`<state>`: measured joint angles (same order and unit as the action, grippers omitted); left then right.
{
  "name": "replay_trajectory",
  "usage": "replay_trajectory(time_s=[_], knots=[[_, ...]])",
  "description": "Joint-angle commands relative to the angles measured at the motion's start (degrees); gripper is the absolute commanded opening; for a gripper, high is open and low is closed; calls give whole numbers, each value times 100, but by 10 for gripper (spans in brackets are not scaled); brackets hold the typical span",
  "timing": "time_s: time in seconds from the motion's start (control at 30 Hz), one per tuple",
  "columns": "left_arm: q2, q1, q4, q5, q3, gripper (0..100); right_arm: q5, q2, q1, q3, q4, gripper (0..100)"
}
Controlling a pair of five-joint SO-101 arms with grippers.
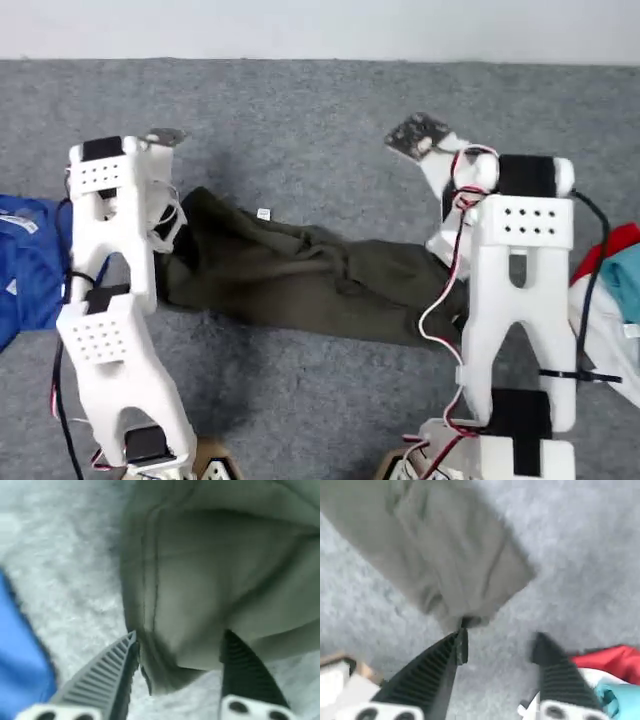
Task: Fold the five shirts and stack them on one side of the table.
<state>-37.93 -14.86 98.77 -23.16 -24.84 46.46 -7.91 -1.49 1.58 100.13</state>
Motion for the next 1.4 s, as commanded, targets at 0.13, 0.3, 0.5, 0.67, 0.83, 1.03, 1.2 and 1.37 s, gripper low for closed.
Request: replay_trajectory(time_s=[0.13, 0.3, 0.5, 0.67, 0.83, 1.03, 1.2, 1.37], knots=[[-378, 53, 149, -519, -207, 209, 105, -444, -892, -26, -31, 319], [-870, 264, -70, -589, -215, 206, 114, -708, -1464, -35, 171, 240], [-1046, 818, -44, -589, -215, 70, 123, -690, -2264, -114, 84, 174], [-1002, 1169, -9, -589, -286, 13, 580, -655, -2607, -571, 22, 169], [-624, 1152, 202, -431, -919, 13, 914, -655, -2941, -809, 13, 169], [905, 2180, 211, -97, -268, 13, 1002, -646, -3240, -809, -259, 169], [1925, 4211, 202, -62, 330, 13, 1037, -646, -3582, -923, -444, 169], [1749, 5618, 123, 589, -13, 13, 1600, -646, -3960, -1398, -479, 169]])
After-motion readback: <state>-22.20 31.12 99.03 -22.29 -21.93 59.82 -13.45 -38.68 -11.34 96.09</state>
